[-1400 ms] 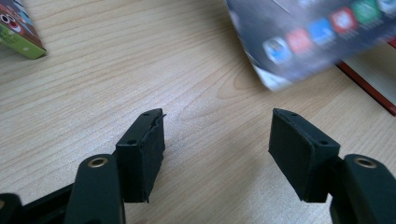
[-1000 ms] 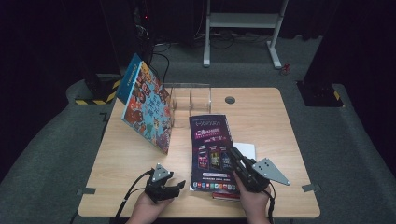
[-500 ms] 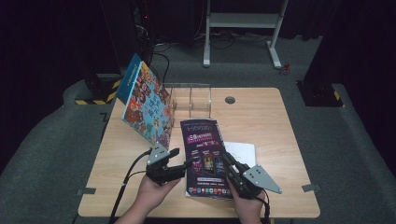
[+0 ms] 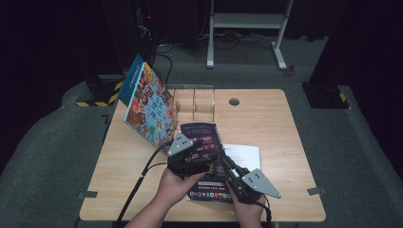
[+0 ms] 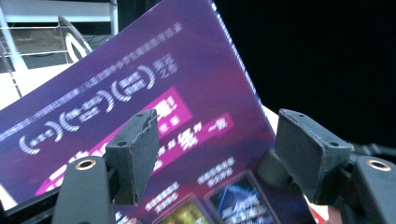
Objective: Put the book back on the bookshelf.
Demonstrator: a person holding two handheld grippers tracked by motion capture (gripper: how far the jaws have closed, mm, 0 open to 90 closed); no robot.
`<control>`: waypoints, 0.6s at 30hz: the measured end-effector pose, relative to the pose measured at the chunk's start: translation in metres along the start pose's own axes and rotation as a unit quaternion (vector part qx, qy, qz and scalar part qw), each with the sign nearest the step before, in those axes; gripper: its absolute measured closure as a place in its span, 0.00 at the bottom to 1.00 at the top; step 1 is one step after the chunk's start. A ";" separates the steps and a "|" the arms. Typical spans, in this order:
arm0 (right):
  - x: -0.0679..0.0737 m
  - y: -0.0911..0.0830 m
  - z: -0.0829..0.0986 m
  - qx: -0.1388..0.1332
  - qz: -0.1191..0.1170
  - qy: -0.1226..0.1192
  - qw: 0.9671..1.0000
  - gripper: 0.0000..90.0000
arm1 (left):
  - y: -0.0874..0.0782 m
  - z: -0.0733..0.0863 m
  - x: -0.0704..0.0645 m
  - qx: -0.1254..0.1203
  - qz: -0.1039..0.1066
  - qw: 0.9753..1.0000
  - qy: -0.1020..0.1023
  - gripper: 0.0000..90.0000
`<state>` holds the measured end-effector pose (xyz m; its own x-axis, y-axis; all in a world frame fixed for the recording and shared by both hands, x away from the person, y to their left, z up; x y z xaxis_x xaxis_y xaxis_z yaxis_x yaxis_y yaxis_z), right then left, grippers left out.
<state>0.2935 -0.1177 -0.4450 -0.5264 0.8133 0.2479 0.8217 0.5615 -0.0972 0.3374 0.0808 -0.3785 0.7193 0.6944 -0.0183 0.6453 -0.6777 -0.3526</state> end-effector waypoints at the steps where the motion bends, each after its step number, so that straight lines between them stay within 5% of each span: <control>1: 0.001 0.000 0.000 -0.001 0.000 -0.001 1.000 0.94 | 0.002 -0.001 0.000 0.001 -0.003 1.000 0.000 0.34; 10: 0.008 0.002 0.001 -0.004 -0.004 -0.014 1.000 0.94 | 0.012 -0.006 -0.001 0.008 -0.009 1.000 -0.017 0.31; 18: 0.020 0.006 -0.004 -0.018 0.002 -0.037 0.999 0.94 | 0.006 -0.015 0.000 -0.009 -0.019 1.000 -0.015 0.28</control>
<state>0.2884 -0.0983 -0.4367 -0.5376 0.8249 0.1746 0.8301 0.5542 -0.0624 0.3450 0.0736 -0.3670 0.6861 0.7267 -0.0327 0.6771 -0.6544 -0.3365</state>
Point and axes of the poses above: each handheld gripper's, and its own axes: y roughly forward along the jaws, z roughly out of its underside, x roughly to its left, the point moved 1 cm from there along y, roughly forward along the jaws, and after that the axes turned 12 degrees about y, right-handed, at the moved point
